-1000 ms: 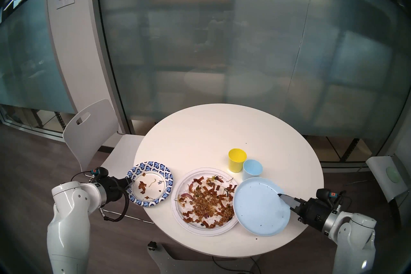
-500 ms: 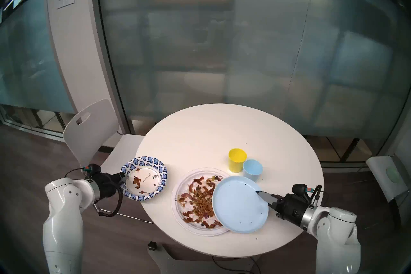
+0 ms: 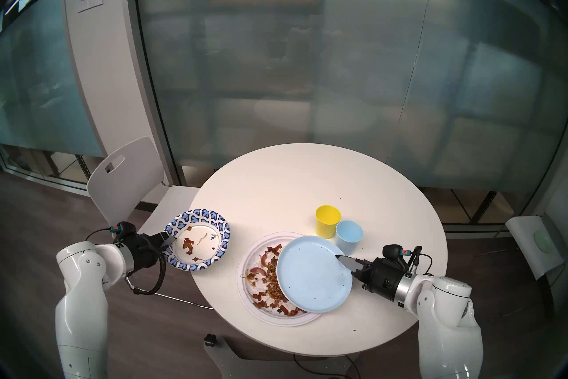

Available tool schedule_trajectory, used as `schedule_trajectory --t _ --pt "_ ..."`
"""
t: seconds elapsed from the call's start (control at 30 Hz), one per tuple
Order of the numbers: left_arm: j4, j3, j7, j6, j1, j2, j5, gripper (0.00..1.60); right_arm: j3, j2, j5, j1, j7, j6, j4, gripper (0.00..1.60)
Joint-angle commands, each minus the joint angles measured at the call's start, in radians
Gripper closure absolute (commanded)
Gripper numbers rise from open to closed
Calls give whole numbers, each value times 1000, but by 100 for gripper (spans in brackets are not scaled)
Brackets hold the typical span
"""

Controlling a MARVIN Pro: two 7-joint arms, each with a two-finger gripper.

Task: Stack the plates into one stack

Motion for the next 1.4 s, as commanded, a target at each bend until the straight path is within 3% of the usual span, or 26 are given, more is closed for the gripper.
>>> schedule_trajectory --t 0.0,0.57,1.37 --pt "-46 14 24 -2 5 20 -73 160 -55 9 -20 82 -4 -4 23 160" --pt "-109 59 127 -2 14 41 -226 160 -130 -2 -75 191 -6 -8 128 160" --pt "-166 103 278 -2 58 82 -410 160 -207 9 -145 224 -6 -18 167 160"
